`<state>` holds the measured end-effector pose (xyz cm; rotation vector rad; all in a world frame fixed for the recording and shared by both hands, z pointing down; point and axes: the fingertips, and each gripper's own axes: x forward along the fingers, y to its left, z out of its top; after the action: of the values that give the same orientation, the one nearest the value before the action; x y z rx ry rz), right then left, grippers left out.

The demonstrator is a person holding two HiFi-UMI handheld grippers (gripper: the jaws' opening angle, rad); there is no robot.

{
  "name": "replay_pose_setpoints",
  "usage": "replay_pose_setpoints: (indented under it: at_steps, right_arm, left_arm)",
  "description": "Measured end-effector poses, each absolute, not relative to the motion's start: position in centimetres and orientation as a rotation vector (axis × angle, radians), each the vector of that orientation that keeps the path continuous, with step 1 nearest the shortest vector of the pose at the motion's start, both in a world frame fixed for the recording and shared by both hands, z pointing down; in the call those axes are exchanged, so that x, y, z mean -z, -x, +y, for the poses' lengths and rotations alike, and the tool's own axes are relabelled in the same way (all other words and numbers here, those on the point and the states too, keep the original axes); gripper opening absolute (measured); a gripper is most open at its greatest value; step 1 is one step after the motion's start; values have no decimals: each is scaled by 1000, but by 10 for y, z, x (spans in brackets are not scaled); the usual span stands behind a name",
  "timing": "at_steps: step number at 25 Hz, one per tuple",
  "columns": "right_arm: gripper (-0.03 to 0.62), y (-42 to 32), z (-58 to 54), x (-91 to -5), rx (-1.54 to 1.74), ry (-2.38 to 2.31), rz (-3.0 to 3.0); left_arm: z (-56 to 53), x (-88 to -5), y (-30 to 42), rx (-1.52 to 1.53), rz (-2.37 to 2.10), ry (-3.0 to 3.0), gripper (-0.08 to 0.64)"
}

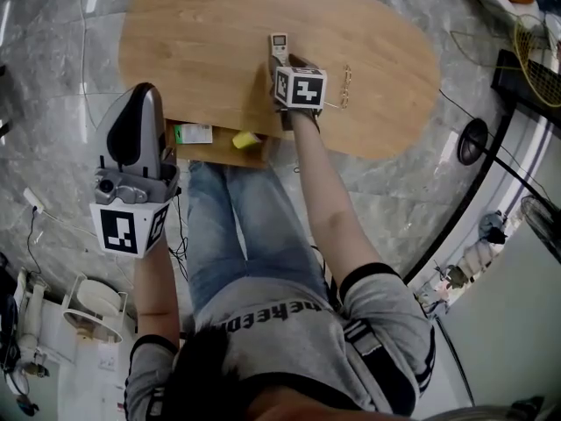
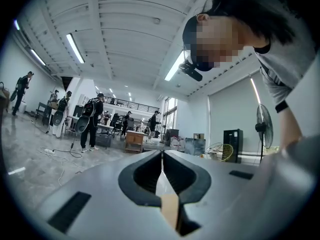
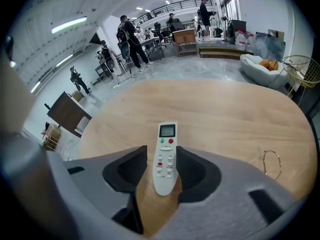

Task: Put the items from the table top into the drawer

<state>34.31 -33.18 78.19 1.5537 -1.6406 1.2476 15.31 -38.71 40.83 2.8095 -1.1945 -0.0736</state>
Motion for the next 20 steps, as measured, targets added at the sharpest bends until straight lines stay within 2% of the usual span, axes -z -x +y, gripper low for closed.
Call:
replay_pose_setpoints:
  at_steps: [8,20]
  right_arm:
    - [209,-347,-337,-810,-1193,-1501,-1540]
    - [199,-329,-322,-795,-1147,-1506,-1685]
  left_arm:
    - [-387,-426,-142,25,-1225,-2790,12]
    - [-371,-431,-135,32,-1214,-2810,12]
